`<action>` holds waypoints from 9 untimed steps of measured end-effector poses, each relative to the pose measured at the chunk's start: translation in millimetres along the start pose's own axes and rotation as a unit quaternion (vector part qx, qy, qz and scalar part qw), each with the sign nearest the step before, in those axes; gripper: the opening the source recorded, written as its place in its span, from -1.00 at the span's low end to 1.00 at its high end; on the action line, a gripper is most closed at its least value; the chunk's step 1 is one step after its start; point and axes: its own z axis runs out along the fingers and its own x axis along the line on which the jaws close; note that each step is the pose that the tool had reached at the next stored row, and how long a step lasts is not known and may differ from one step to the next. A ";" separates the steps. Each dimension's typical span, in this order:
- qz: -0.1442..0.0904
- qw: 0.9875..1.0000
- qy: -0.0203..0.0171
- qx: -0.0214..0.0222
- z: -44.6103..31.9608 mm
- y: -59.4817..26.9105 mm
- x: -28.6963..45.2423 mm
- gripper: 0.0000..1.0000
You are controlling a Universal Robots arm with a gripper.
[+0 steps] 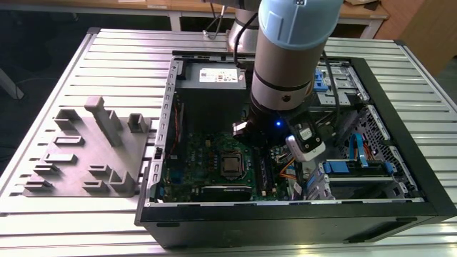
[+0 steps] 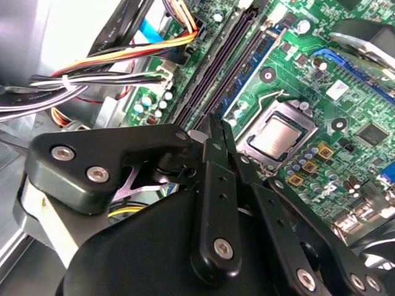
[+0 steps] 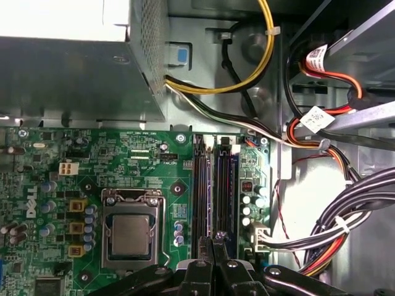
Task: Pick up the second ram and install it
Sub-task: 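Insert the second ram into the second slot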
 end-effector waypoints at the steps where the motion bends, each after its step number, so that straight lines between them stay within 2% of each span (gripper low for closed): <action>1: 0.000 1.000 0.000 0.000 0.3 0.1 0.0 -0.84; 9: 0.000 1.000 0.000 -0.005 4.2 -0.1 0.7 -0.84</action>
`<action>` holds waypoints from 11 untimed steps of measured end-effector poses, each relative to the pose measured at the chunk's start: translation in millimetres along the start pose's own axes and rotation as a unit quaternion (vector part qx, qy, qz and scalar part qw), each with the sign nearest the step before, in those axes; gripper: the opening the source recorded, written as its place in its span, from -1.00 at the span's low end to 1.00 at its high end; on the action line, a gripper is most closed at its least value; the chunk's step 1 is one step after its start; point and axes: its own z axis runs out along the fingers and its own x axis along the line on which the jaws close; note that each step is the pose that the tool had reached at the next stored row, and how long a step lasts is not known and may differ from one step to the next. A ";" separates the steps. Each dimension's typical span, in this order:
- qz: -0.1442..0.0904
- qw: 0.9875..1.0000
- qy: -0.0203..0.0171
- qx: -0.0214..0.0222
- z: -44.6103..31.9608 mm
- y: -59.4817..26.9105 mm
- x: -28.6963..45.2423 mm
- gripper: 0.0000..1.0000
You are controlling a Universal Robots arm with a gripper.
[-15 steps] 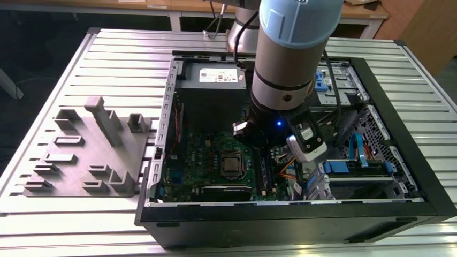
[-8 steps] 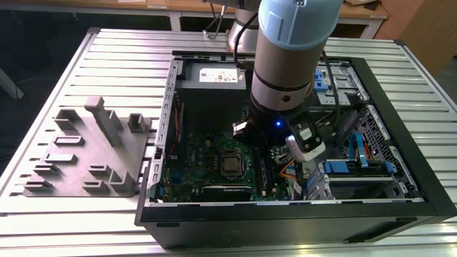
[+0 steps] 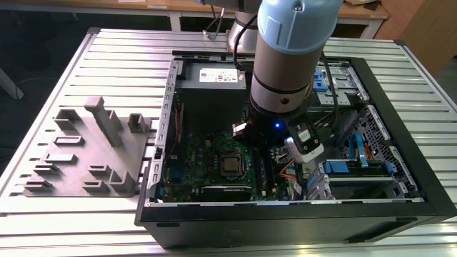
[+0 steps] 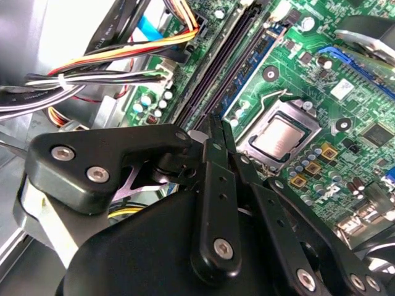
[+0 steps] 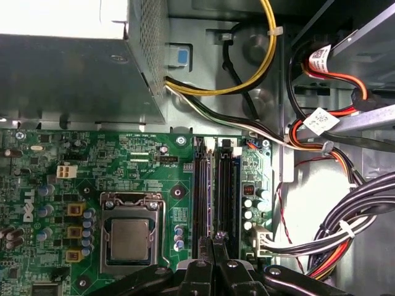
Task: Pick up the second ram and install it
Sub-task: 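Insert the second ram into the second slot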
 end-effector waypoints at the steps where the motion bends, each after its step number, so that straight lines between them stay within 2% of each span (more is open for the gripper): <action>1: 0.000 1.000 0.000 0.000 0.0 0.0 0.0 -0.84; 11: 0.000 1.000 0.000 0.000 3.0 -0.3 1.8 -0.84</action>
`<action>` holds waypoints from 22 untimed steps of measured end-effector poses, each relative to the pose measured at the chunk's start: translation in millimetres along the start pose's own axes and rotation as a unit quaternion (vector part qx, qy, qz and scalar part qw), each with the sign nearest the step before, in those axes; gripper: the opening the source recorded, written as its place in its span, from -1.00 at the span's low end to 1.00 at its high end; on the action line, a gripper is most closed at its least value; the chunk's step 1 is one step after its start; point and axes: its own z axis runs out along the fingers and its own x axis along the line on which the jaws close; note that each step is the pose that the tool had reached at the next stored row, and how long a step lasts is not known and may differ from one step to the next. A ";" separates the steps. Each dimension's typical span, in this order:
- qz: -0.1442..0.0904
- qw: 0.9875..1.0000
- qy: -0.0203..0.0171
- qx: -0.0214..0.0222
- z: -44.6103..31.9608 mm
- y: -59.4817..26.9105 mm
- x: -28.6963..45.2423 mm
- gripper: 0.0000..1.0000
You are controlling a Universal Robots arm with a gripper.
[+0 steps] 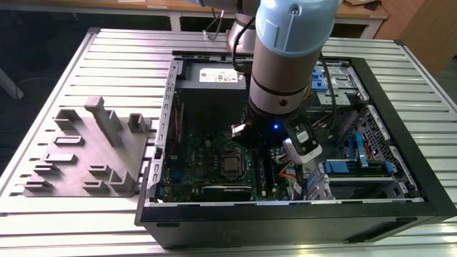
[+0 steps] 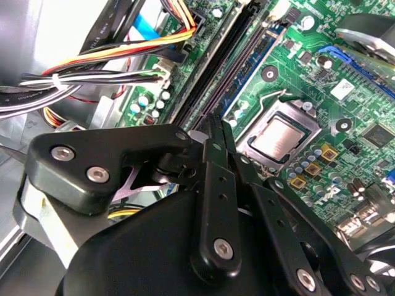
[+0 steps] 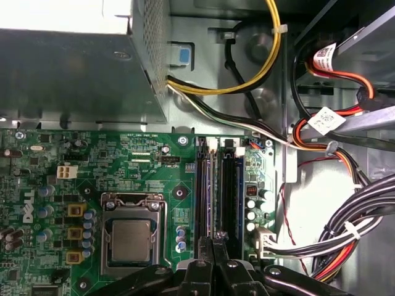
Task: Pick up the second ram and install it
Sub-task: 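Insert the second ram into the second slot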
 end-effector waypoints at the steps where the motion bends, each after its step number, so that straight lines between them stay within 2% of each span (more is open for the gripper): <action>1: 0.000 1.000 0.000 0.000 0.2 0.0 0.0 -0.84; 22: 0.000 1.000 0.000 0.000 2.8 -0.5 -0.6 -0.84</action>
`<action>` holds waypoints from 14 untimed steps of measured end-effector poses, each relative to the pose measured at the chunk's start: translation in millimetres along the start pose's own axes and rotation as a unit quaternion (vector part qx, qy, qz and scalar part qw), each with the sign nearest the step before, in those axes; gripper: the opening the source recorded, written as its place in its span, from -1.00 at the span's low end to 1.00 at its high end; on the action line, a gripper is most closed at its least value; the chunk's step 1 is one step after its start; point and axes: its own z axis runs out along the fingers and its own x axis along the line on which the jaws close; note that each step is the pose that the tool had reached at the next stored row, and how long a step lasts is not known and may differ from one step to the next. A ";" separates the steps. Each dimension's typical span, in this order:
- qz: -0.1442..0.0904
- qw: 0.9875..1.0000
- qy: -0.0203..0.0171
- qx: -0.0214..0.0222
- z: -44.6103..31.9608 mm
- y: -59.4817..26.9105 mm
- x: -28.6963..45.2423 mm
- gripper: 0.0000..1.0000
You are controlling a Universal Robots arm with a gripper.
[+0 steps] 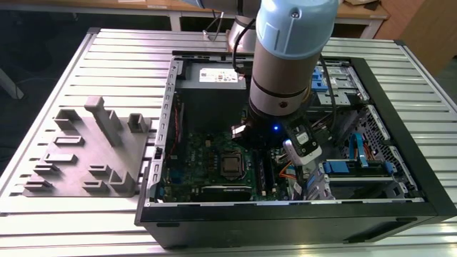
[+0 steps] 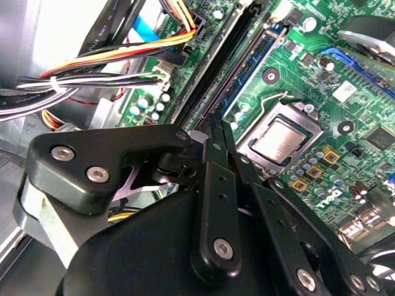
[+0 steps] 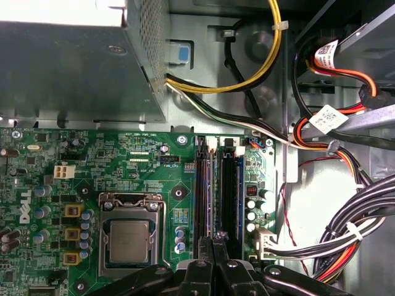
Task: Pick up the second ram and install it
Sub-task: 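Insert the second ram into the second slot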
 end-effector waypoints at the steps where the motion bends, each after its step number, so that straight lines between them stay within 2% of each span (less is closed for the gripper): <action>1: 0.000 1.000 0.000 0.000 0.0 0.0 0.0 -0.84; 14: 0.012 1.000 -0.001 0.001 0.6 0.0 -0.1 -0.84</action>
